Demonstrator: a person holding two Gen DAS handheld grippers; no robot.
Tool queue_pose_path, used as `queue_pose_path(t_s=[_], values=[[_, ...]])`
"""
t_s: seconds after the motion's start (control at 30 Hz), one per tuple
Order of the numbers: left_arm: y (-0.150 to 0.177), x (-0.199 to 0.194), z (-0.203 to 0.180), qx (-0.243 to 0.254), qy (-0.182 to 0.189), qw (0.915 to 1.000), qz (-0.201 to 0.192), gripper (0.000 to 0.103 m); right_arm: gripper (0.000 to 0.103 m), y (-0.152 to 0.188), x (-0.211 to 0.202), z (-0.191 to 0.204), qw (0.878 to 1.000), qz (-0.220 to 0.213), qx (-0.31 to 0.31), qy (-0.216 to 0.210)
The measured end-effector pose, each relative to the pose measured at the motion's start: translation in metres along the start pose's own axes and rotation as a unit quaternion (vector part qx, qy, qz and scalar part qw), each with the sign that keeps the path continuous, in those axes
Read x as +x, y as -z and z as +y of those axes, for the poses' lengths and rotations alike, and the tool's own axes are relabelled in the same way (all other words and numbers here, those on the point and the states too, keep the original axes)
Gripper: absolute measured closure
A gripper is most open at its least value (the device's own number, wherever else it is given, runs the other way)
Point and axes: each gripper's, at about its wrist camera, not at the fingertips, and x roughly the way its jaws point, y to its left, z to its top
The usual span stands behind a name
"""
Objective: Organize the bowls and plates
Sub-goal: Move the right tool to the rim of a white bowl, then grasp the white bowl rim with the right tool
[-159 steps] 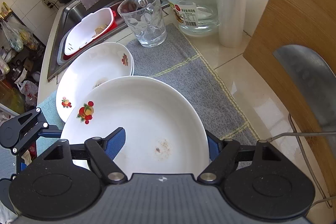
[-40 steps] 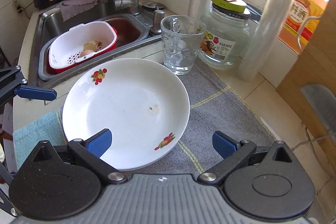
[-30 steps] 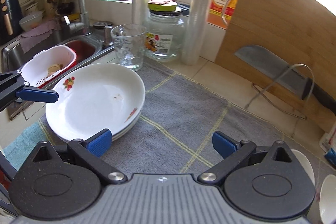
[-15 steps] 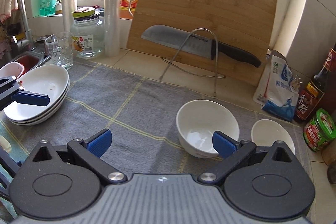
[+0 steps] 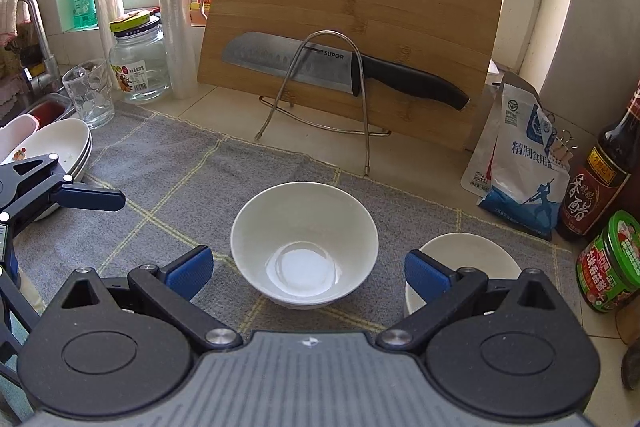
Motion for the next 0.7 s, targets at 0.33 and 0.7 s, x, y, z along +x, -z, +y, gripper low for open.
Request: queue_pose_path(t_s=[0.33, 0.7], values=[[-0.014, 0.047, -0.014, -0.005, -0.004, 1.0000, 0.000, 0.003, 0.004, -0.016, 0.046, -0.038, 0.997, 0.041, 0.004, -0.071], [-0.017, 0.069, -0.012, -0.016, 0.018, 0.9995, 0.018, 0.008, 0.014, -0.025, 0.073, -0.047, 0.991, 0.072, 0.010, -0.113]])
